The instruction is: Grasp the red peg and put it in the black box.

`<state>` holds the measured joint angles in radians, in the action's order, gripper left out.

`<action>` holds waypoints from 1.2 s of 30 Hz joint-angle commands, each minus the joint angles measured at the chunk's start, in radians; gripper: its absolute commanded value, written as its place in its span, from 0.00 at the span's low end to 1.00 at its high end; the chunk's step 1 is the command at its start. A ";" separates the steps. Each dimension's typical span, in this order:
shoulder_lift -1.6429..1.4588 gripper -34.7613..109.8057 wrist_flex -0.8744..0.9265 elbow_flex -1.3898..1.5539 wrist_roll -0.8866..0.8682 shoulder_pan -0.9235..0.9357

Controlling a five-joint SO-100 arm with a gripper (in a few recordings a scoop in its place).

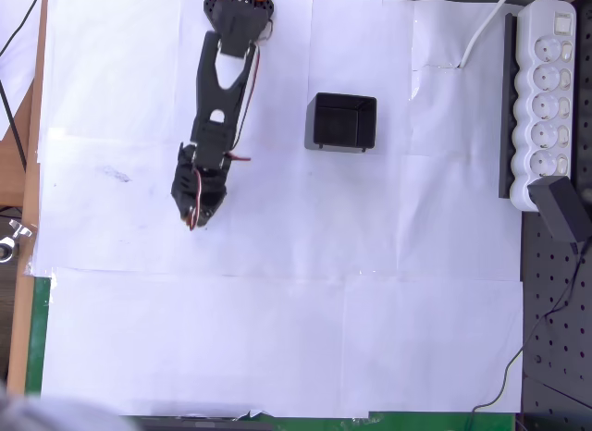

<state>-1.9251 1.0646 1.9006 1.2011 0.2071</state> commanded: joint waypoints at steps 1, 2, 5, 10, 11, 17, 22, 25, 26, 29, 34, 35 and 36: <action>0.239 0.24 0.241 0.098 -0.041 -0.052; 0.268 0.24 0.273 0.097 -0.067 -0.078; 0.351 0.24 0.383 0.104 -0.103 -0.195; 0.456 0.24 0.506 0.103 -0.074 -0.443; 0.466 0.24 0.526 0.103 -0.077 -0.494; 0.472 0.24 0.600 0.121 -0.051 -0.735; 0.456 0.24 0.624 0.086 0.087 -0.830; 0.433 0.25 0.594 0.086 0.117 -0.857; 0.426 0.24 0.595 0.084 0.173 -0.867; 0.410 0.24 0.586 0.080 0.278 -0.874; 0.399 0.24 0.588 0.038 0.414 -0.885; 0.396 0.24 0.554 0.028 0.387 -0.888; 0.391 0.24 0.531 0.023 0.370 -0.888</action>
<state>-1.5370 1.6383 1.9129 1.5739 -0.6565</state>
